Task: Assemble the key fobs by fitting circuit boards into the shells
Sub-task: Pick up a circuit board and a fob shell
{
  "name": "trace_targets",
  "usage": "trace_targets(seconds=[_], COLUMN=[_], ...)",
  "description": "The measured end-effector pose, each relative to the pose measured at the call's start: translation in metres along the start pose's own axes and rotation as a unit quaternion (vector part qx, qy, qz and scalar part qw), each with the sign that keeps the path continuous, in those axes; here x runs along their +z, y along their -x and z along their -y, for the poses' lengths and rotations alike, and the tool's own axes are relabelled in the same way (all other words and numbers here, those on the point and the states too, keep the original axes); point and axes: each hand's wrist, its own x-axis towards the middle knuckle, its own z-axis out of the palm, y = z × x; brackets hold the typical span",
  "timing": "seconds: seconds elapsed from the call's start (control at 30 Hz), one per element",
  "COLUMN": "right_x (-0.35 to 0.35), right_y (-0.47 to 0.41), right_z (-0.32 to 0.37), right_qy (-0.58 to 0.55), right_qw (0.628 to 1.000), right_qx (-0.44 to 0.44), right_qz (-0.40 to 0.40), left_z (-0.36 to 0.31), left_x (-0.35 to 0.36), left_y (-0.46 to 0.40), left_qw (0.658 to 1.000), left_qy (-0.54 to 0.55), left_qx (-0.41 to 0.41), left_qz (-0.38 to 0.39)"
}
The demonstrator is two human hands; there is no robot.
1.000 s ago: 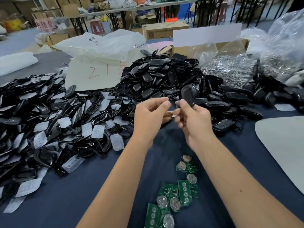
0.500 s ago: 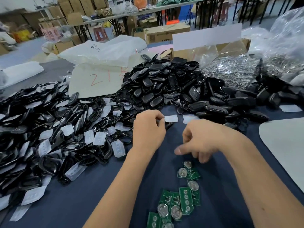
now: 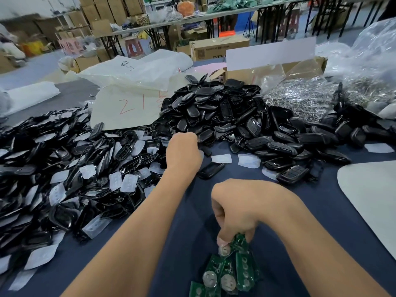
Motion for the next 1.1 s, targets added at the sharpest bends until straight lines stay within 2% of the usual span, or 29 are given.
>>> trace_targets(seconds=[0.2, 0.33, 0.4, 0.53, 0.63, 0.77, 0.9, 0.97, 1.1], right_x=[0.002, 0.006, 0.01, 0.023, 0.028, 0.029, 0.029, 0.029, 0.031], right_y=[-0.013, -0.035, -0.048, -0.069, -0.075, -0.073, -0.072, -0.071, -0.073], right_z=[-0.015, -0.032, -0.038, -0.042, -0.047, -0.048, -0.049, -0.05, -0.052], right_qy=[-0.113, -0.23, -0.314, -0.515, -0.547, -0.583, -0.602, -0.616, -0.601], right_qw=[0.991, 0.949, 0.9, 0.736, 0.671, 0.636, 0.603, 0.585, 0.595], right_qx=[-0.052, -0.095, -0.105, -0.104, -0.092, -0.128, -0.139, -0.135, -0.107], right_qz=[-0.04, -0.192, -0.283, -0.427, -0.492, -0.489, -0.505, -0.51, -0.524], left_z=[0.006, 0.011, 0.013, 0.019, 0.023, 0.021, 0.017, 0.016, 0.014], left_x=[-0.005, -0.005, -0.006, -0.009, -0.008, -0.011, -0.015, -0.018, -0.021], left_y=[0.008, 0.017, 0.022, 0.031, 0.036, 0.036, 0.043, 0.046, 0.046], left_qw=[0.999, 0.997, 0.994, 0.987, 0.989, 0.992, 0.99, 0.986, 0.979], left_qy=[0.034, 0.071, 0.102, 0.153, 0.139, 0.121, 0.136, 0.156, 0.131], left_qx=[-0.009, 0.0, 0.01, 0.007, -0.005, -0.023, -0.002, 0.004, 0.049], left_qz=[-0.015, -0.04, -0.037, -0.038, -0.045, 0.025, 0.03, 0.057, 0.145])
